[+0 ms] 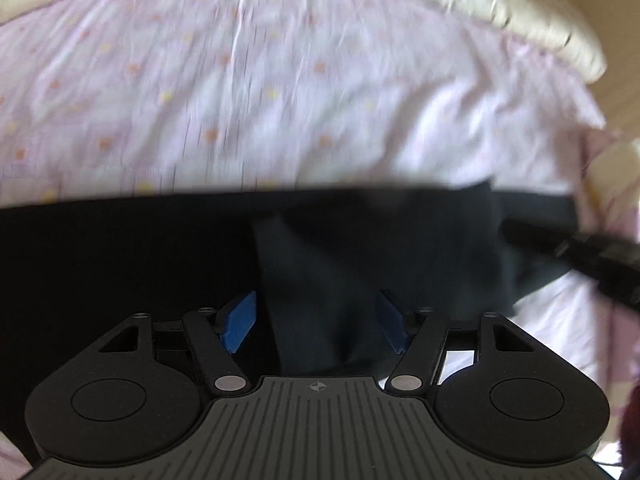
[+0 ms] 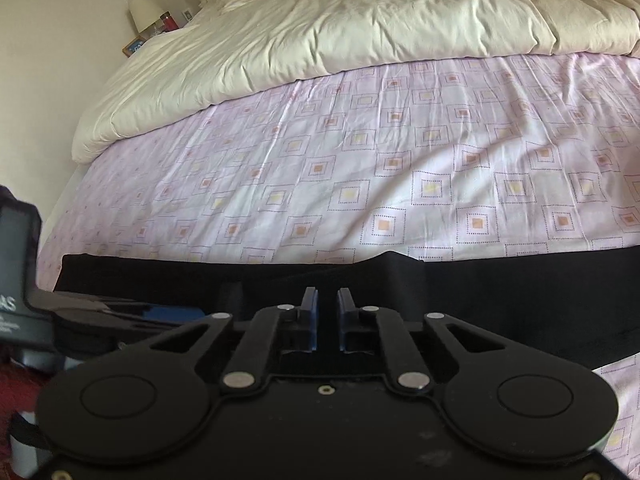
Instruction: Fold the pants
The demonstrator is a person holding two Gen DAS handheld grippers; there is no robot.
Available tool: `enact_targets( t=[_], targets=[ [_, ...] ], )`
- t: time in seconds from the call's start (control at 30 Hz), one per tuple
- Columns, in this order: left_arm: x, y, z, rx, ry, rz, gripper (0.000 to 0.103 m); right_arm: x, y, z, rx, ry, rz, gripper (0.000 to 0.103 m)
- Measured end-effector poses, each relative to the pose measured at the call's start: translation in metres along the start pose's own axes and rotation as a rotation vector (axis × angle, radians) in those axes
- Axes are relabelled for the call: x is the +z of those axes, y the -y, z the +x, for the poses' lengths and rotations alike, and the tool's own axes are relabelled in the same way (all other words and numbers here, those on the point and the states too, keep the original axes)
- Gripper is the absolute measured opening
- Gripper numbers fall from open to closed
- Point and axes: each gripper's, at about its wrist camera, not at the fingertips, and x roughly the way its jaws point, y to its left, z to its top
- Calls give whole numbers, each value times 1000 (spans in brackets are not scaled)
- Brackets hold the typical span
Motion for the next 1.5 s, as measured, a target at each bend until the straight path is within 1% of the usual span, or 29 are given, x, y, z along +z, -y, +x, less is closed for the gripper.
enact_targets(
  t=[0.03,0.07,0.13,0.17,0.23,0.3,0.33,0.37,0.4,0.43,0.5,0.53,0.57,0.6,0.67,0.7,0.77,0.87,0.97,1.03,1.07,1.13,1.17,1.2,1.23,1.27,1.37,1.43,1.5],
  targets=[
    [-2,-3,10,22,-36,-1,62,1,2,3,6,-3,7,11],
    [-7,-3,11,23,-7,21,64,3,4,6,12,-5,16,11],
    [-9,2,10,44,-9,55,64,6,8,17,0,-19,20,11],
    [-9,3,10,51,-13,59,64,7,11,25,-28,-38,12,11],
    [-7,2,10,48,-14,33,65,7,23,43,-107,-82,0,11],
    [-5,1,10,45,-17,1,66,4,43,62,-184,-123,20,6],
    [-4,1,10,49,-21,-4,66,2,55,66,-195,-124,37,0],
    [-4,2,10,53,-22,-5,66,2,64,64,-155,-107,66,0],
    [-5,2,10,58,-23,-3,67,3,72,60,-119,-110,104,0],
    [-5,3,10,62,-23,-2,67,5,77,53,-90,-93,117,0],
    [-5,7,11,68,-23,1,68,6,87,30,-72,-29,120,9],
    [-5,8,11,71,-24,1,68,6,95,17,-79,-4,129,15],
    [-4,8,12,73,-25,-1,69,6,105,5,-90,14,144,19],
    [-5,11,11,73,-26,-5,70,5,117,-6,-114,28,159,20],
    [-4,12,11,76,-27,-8,70,3,142,-26,-194,46,170,26],
    [-5,13,11,78,-28,-8,70,2,153,-33,-235,48,165,27],
    [-4,14,12,82,-27,-9,70,-2,180,-42,-315,38,156,31],
    [-3,17,16,83,-28,-4,72,-6,215,-46,-371,3,163,36],
    [-3,18,16,89,-33,1,72,-9,241,-42,-354,-41,201,40],
    [-2,19,18,90,-35,-1,72,-12,255,-34,-295,-73,248,41],
    [-2,20,18,91,-35,1,73,-15,262,-29,-251,-90,279,42],
    [-2,21,19,92,-36,8,73,-20,266,-30,-207,-61,319,45],
    [-2,21,19,92,-35,10,73,-21,271,-32,-186,-56,350,44],
    [-2,22,19,93,-34,11,74,-22,275,-34,-150,-56,385,38],
    [-3,22,18,93,-33,12,74,-23,279,-34,-111,-72,423,16],
    [-3,22,19,92,-32,16,74,-24,279,-35,-100,-75,440,16],
    [-4,20,18,81,-30,13,74,-15,249,-49,-149,-50,365,15],
    [-5,16,17,68,-27,5,74,-6,226,-71,-142,3,336,15],
    [-5,13,14,52,-19,0,74,6,195,-92,-120,59,293,15]
  ],
)
